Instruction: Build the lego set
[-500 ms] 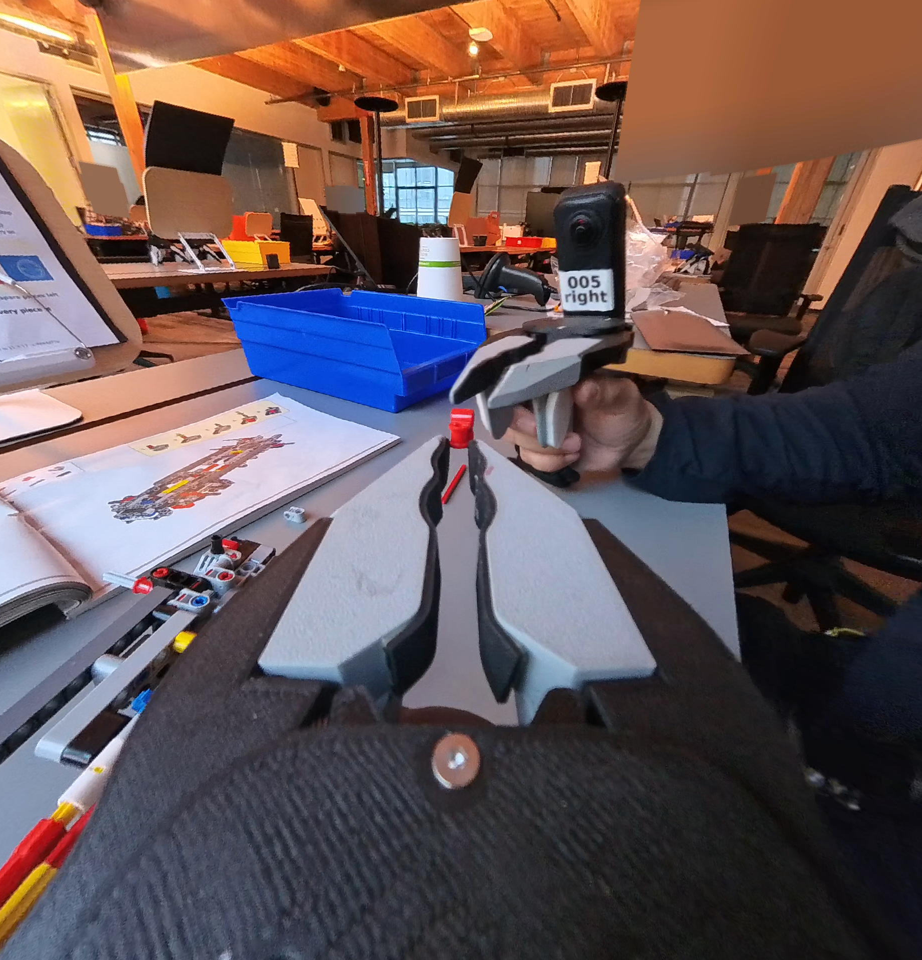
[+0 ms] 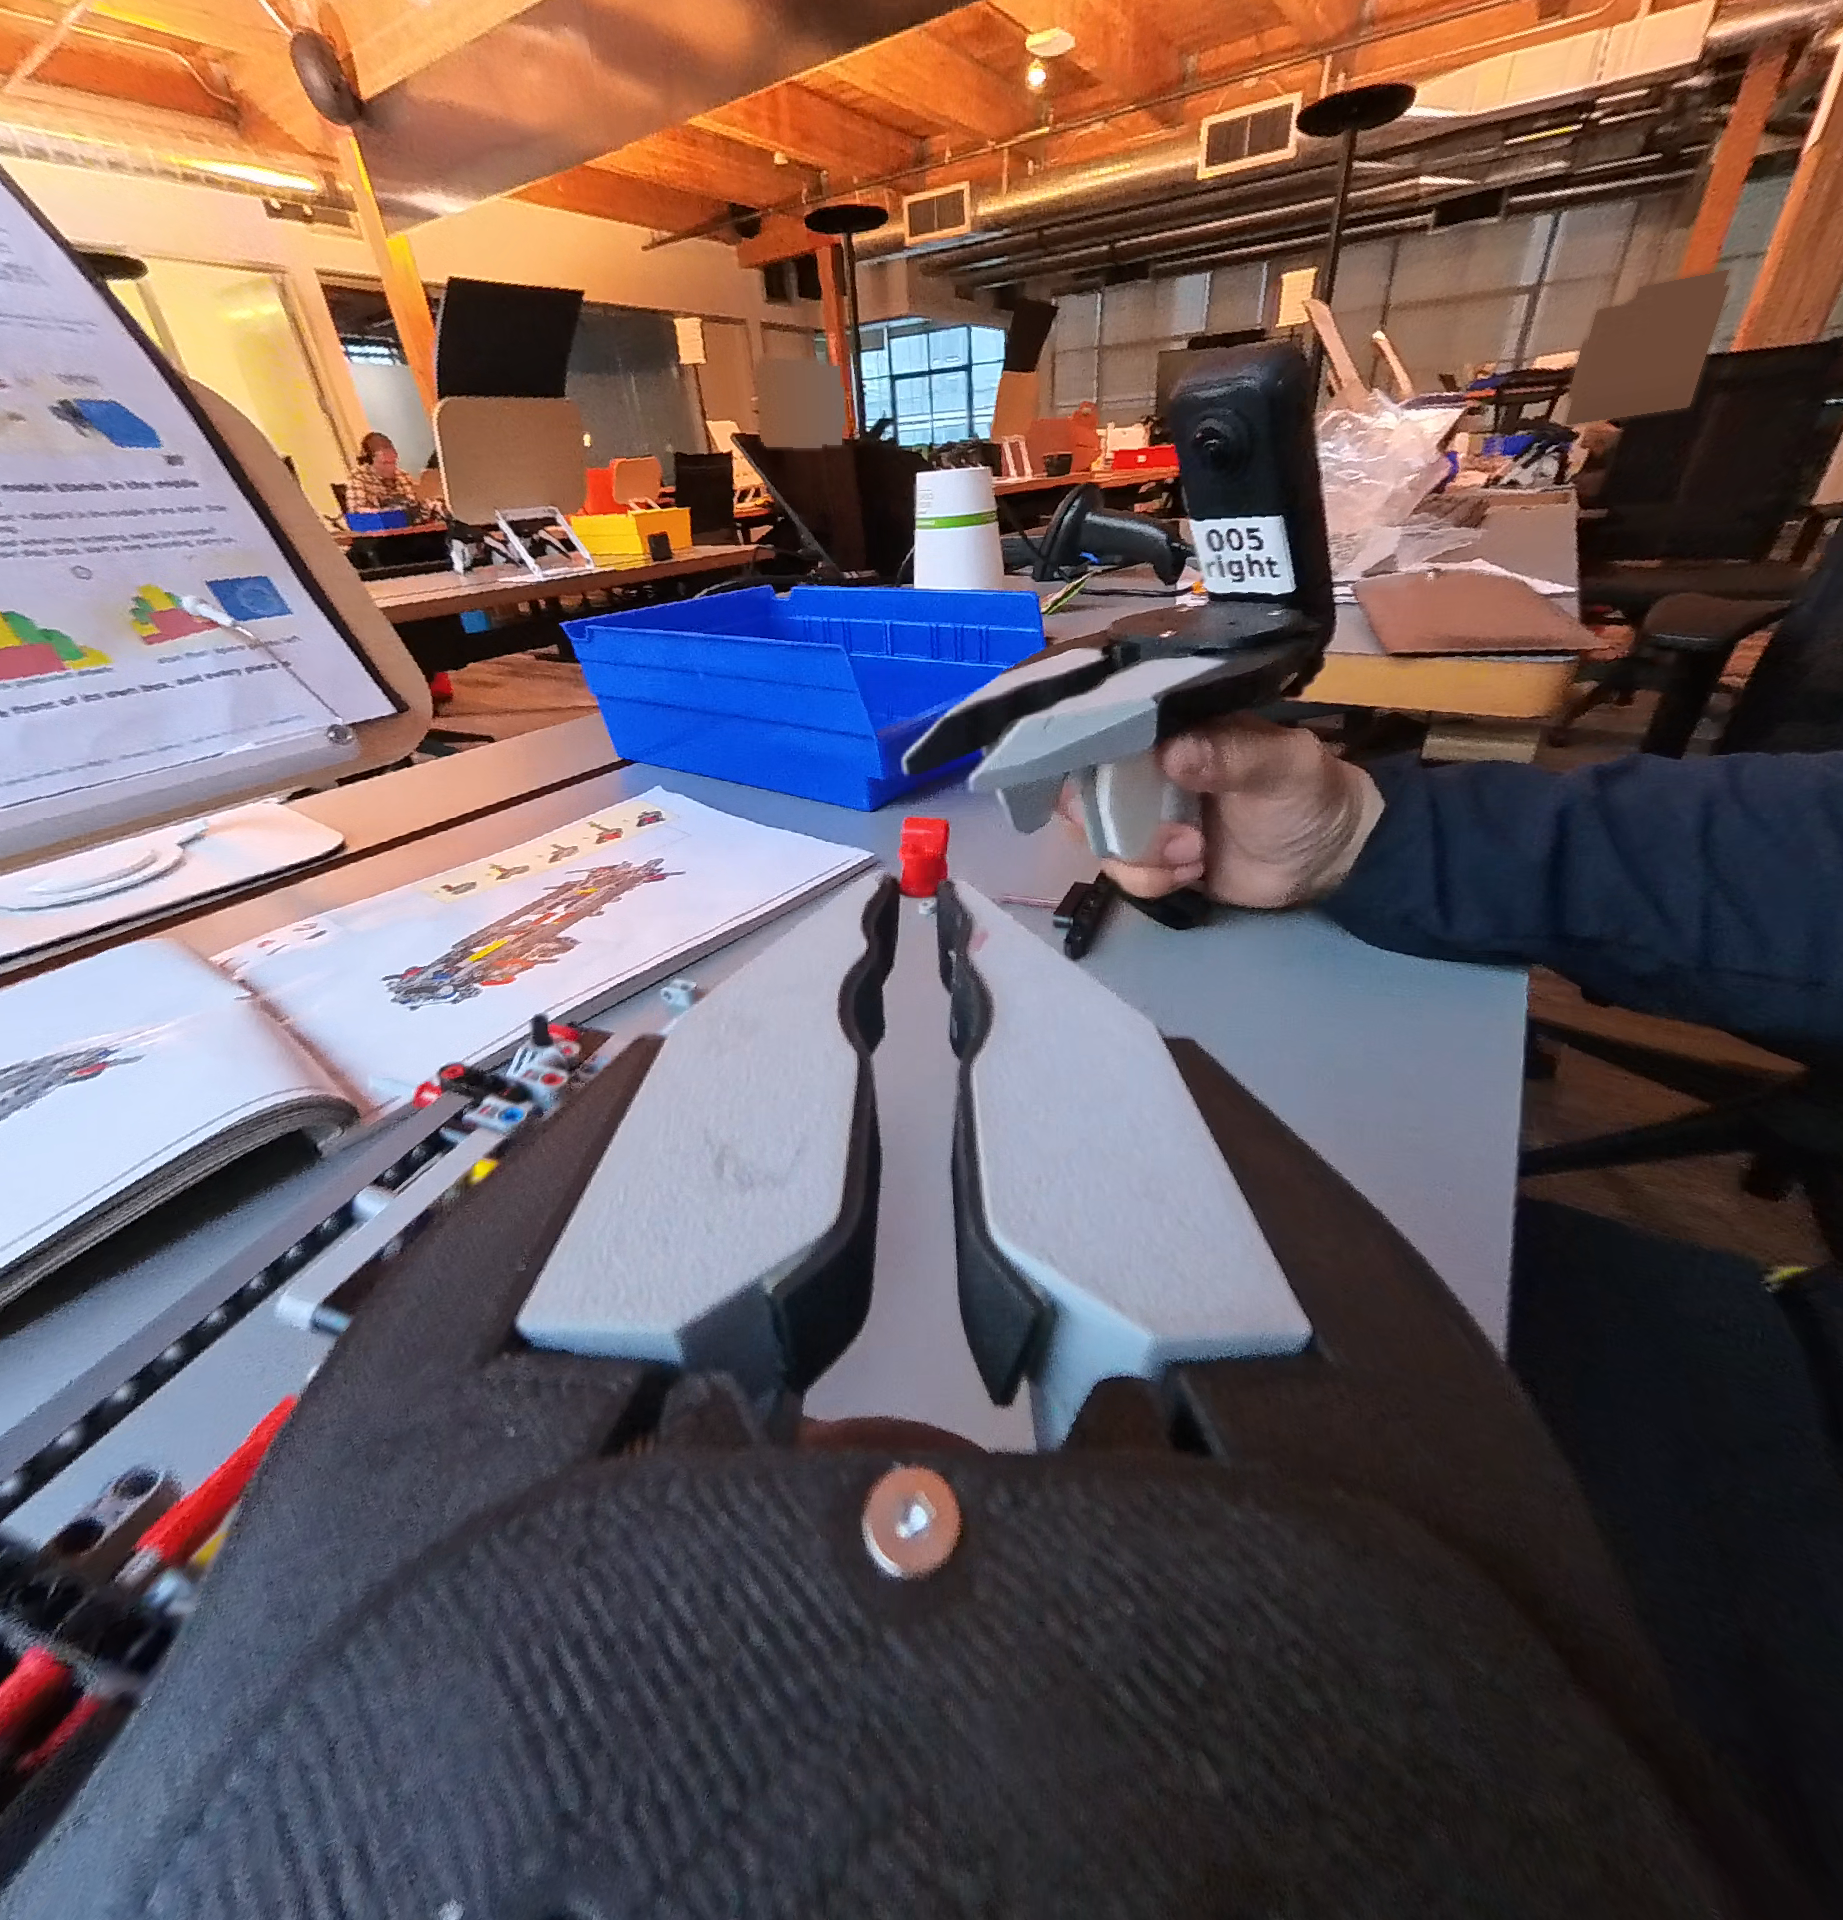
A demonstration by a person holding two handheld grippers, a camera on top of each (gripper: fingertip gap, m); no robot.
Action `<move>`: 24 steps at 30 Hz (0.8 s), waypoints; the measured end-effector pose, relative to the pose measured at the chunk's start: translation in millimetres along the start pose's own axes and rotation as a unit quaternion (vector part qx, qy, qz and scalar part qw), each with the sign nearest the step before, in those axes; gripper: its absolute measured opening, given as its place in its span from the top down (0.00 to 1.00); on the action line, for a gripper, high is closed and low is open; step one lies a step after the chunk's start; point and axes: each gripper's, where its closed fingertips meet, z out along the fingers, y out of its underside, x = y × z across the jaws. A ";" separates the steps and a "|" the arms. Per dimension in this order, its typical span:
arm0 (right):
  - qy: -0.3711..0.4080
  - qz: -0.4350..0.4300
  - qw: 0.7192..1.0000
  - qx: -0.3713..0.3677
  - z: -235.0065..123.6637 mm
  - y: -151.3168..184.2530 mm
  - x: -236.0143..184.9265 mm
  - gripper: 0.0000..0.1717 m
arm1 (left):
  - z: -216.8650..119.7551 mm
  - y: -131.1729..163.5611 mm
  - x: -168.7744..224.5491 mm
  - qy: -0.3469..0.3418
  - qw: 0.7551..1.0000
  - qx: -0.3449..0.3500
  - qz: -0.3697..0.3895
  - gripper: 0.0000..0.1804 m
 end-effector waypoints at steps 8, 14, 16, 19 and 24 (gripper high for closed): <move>0.014 0.002 1.000 0.010 -1.8 -3.6 -3.1 0.86 | -11.1 0.0 4.3 0.009 1.000 -0.003 -0.004 0.98; -0.031 -0.002 0.999 0.037 -0.2 -16.6 -24.5 0.89 | -14.4 -3.2 -3.5 -0.008 1.000 0.010 -0.008 0.97; -0.037 -0.018 0.999 0.030 -0.9 -18.6 -19.7 0.89 | -15.2 -3.8 -5.9 -0.013 1.000 0.013 -0.009 0.97; -0.050 -0.039 0.998 0.021 -2.7 -24.6 -5.4 0.90 | -14.8 -3.6 -8.4 -0.015 1.000 0.013 -0.009 0.98; -0.043 -0.026 0.998 0.038 -7.8 -28.8 31.8 0.89 | -4.8 -1.4 -12.3 0.004 1.000 0.006 -0.013 0.98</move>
